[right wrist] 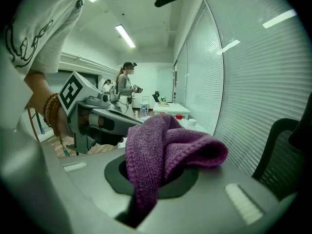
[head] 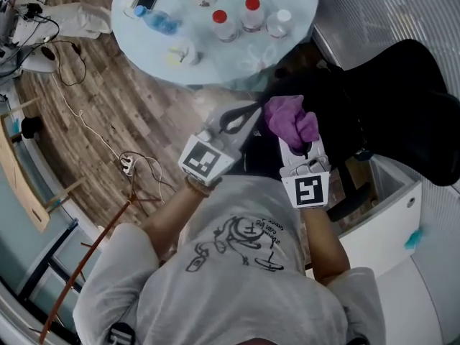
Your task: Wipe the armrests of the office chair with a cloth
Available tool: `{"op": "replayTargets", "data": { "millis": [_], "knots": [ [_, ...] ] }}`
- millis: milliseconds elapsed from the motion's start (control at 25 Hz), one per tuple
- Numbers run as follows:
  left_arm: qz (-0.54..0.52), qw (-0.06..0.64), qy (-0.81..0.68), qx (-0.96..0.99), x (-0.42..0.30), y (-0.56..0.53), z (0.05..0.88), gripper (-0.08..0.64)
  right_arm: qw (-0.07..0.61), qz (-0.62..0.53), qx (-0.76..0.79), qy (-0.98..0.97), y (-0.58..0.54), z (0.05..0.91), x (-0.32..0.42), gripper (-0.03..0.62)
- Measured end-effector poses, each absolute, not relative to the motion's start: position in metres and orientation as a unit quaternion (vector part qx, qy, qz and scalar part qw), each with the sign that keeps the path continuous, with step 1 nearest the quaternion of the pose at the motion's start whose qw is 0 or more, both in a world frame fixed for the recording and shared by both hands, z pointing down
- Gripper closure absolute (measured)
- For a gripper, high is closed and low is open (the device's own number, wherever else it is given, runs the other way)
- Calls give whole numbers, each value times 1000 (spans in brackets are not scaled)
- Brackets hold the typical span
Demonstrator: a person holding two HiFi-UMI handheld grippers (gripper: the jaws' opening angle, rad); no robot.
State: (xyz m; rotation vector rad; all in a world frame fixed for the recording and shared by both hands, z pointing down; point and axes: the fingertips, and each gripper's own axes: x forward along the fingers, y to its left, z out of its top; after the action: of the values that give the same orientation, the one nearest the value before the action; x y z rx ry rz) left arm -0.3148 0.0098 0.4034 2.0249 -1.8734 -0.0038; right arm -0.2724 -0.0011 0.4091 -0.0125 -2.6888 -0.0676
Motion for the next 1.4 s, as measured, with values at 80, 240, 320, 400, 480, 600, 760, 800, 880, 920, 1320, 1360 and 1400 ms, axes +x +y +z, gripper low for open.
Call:
{"op": "replayTargets", "data": {
  "millis": [80,240,320,400,480,600,760,800,880,920,1320,1360,1400],
  "knots": [
    [-3,193,-665,722,-314,11,416,560,230,-27,-6,-973,0,421,-273,557],
    [-3,200,-662,722,-313,12,440,560,242,-28,-8,-970,3,448,-273,557],
    [0,202,-661,723,-314,13,454,560,247,-28,-9,-969,5,462,-274,557],
    [-2,206,-663,720,-317,13,464,560,253,-29,-10,-967,6,475,-275,557],
    [-9,213,-666,715,-319,13,472,560,259,-29,-12,-965,8,488,-275,557],
    [2,211,-661,720,-318,15,488,560,268,-28,-14,-963,12,506,-274,557],
    [9,216,-659,720,-319,18,509,560,279,-28,-20,-960,18,532,-276,557],
    [12,217,-657,722,-319,18,513,560,283,-25,-20,-959,18,539,-275,557],
    [15,219,-657,721,-319,19,521,560,292,-18,-20,-956,19,554,-275,557],
    [15,222,-658,720,-321,19,524,560,297,-14,-19,-955,20,562,-276,557],
    [19,229,-655,720,-319,20,547,559,345,-8,-32,-938,27,625,-274,557],
    [19,231,-655,720,-320,20,549,560,344,-8,-32,-938,26,628,-275,557],
    [20,232,-654,720,-319,20,551,560,343,-9,-33,-939,26,629,-275,557]
  ]
}}
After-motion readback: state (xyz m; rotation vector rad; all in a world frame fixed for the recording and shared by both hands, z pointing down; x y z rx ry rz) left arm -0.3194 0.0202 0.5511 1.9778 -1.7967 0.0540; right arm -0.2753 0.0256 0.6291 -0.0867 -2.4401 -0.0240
